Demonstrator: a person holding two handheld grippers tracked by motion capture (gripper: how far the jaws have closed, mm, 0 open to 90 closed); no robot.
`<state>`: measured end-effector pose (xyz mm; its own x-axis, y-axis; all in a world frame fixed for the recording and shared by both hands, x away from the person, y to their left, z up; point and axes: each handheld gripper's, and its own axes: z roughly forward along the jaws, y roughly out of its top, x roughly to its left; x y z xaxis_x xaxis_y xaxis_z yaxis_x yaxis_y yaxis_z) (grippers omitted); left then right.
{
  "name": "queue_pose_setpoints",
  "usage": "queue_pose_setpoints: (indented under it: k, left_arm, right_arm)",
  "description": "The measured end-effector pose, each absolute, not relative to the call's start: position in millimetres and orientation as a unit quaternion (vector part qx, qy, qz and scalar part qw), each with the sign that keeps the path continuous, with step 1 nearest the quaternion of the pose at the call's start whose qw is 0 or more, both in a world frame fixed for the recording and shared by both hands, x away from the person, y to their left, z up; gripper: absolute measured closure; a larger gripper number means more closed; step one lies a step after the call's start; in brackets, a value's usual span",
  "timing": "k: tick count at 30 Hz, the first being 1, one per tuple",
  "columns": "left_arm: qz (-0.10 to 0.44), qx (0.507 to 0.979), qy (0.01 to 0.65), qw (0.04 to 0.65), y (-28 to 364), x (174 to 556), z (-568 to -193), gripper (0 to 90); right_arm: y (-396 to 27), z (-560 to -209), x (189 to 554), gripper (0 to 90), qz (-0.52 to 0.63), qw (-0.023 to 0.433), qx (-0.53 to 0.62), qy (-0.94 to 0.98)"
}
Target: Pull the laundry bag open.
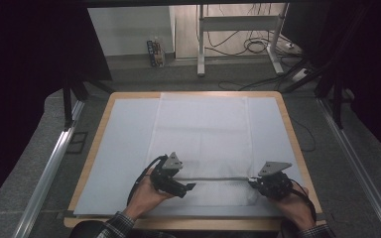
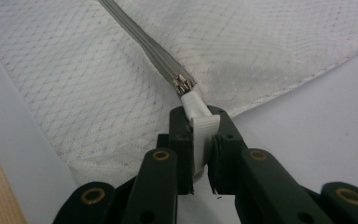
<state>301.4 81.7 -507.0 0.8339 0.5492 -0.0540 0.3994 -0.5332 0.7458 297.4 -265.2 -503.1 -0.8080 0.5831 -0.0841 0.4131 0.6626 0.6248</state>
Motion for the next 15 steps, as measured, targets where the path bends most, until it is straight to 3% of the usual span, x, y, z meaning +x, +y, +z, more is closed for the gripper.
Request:
queue_pose_setpoints:
  k: [15]
  left_arm:
    - [0.076, 0.883, 0.225, 0.405, 5.8, 330.0, -509.6, 10.5]
  right_arm:
    - [-266.5, -503.9, 299.1, 80.2, 0.302, 0.127, 0.278, 0.903]
